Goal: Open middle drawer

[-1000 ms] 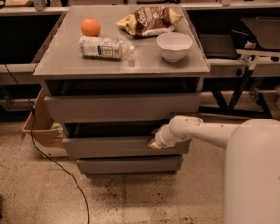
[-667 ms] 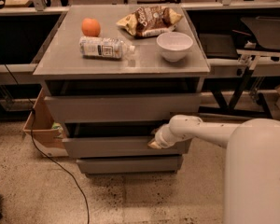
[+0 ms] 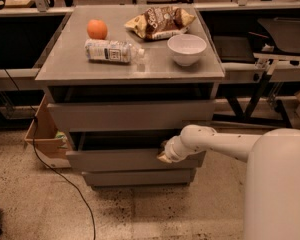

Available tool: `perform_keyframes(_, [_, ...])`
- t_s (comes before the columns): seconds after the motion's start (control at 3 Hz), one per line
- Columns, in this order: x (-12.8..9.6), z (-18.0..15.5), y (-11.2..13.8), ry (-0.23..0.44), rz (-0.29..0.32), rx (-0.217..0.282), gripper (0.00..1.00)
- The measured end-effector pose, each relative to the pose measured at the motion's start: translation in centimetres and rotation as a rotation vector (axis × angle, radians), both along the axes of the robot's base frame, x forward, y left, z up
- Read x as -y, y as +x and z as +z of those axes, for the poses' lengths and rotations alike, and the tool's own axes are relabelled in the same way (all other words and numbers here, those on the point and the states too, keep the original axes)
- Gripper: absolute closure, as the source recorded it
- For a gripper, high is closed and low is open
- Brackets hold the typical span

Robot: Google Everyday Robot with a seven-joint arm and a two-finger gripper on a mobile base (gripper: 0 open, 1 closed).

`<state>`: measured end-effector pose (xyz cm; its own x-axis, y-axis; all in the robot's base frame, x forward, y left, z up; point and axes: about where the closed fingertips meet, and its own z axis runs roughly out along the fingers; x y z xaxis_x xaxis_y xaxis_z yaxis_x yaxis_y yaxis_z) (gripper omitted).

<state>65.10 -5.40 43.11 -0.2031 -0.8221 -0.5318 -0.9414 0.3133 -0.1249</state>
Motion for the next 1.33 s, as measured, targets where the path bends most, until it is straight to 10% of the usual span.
perform_keyframes(1.33, [-1.8,0.5,-4.9,0.042,0.081,-0.098,0.00])
